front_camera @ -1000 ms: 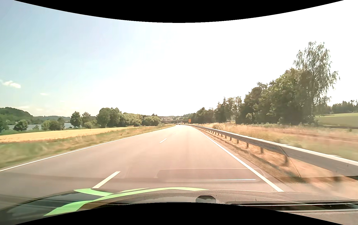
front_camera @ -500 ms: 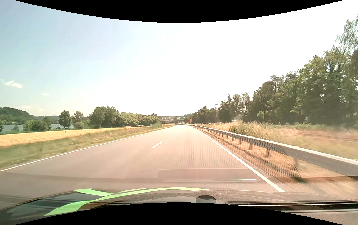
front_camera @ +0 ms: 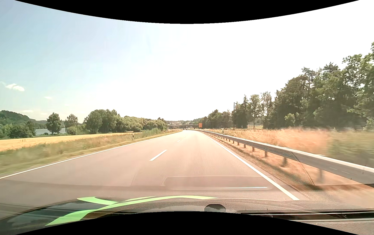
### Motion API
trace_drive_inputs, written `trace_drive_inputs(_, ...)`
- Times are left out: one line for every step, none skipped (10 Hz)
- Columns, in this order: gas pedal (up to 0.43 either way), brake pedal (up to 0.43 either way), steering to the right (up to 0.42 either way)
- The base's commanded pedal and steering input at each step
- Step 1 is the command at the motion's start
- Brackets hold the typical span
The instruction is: Follow the waypoints while adhering to traffic rules and regulations
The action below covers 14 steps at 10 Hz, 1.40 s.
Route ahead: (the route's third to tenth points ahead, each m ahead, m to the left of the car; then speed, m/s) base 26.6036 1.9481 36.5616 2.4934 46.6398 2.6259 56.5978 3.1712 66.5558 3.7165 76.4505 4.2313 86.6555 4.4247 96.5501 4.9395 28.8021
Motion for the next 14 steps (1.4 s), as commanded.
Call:
trace_drive_inputs(0.138, 0.0, -0.003)
trace_drive_inputs(0.13, 0.0, -0.004)
trace_drive_inputs(0.13, 0.0, -0.004)
trace_drive_inputs(0.13, 0.0, -0.004)
trace_drive_inputs(0.13, 0.0, -0.005)
trace_drive_inputs(0.13, 0.0, -0.004)
trace_drive_inputs(0.13, 0.0, -0.005)
trace_drive_inputs(0.13, 0.0, -0.004)
trace_drive_inputs(0.138, 0.0, -0.005)
trace_drive_inputs(0.138, 0.0, -0.004)
trace_drive_inputs(0.138, 0.0, -0.004)
trace_drive_inputs(0.138, 0.0, -0.004)
trace_drive_inputs(0.138, 0.0, -0.004)
trace_drive_inputs(0.138, 0.0, -0.004)
